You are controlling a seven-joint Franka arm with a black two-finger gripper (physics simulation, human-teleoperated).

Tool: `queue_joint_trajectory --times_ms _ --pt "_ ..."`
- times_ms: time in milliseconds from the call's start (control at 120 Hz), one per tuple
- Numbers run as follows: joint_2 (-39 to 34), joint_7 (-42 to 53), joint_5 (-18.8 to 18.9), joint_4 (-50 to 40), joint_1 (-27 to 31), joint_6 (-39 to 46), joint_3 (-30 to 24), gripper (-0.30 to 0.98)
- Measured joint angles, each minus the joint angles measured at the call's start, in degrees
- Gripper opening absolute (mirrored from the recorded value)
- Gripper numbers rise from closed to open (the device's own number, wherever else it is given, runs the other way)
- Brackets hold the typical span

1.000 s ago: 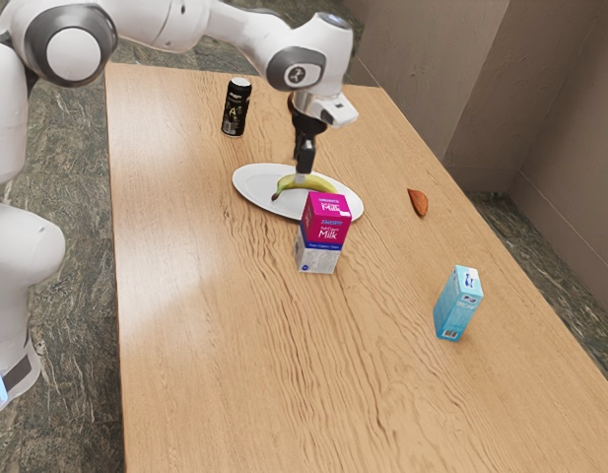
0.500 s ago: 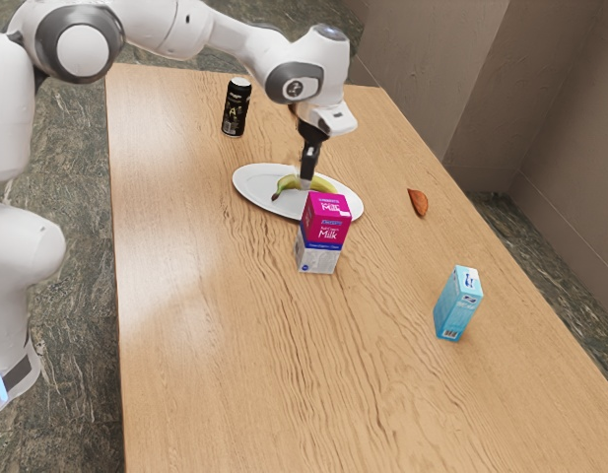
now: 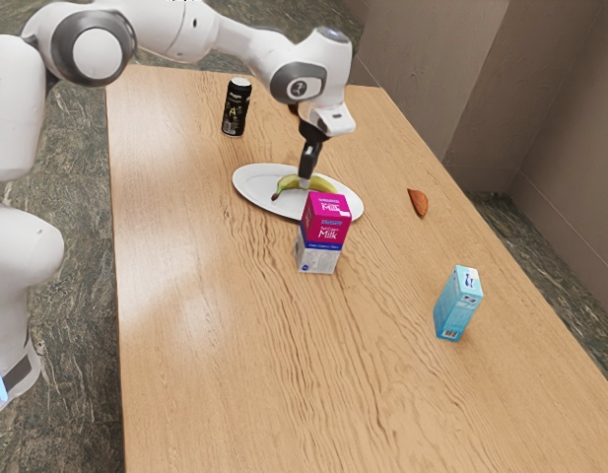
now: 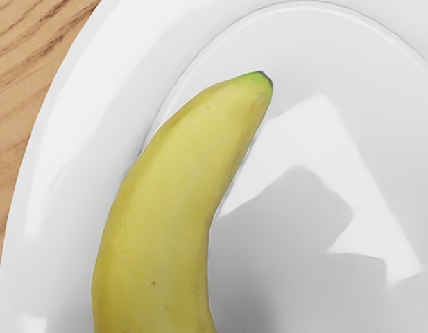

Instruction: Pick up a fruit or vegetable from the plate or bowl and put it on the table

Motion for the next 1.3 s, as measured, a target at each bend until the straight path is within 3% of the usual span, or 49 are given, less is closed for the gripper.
queue_joint_trajectory --times_ms 350,658,800,967,1092,1300 --pt "1.5 1.8 -0.1 0.5 -3.3 0.0 4.1 0.64" --pt "1.5 1.0 -0.4 0.5 -3.3 -0.1 4.9 0.22" --pt "1.2 0.0 -0.3 0.8 -3.3 -0.1 5.4 0.19" --pt "-0.7 -1.0 -0.5 8.5 -3.8 -4.1 5.4 0.19" --pt "-2.7 -1.6 -3.5 13.2 -8.9 -6.3 17.5 0.19" --pt "0.1 -2.3 -7.4 15.6 -16.2 -5.5 29.9 0.19"
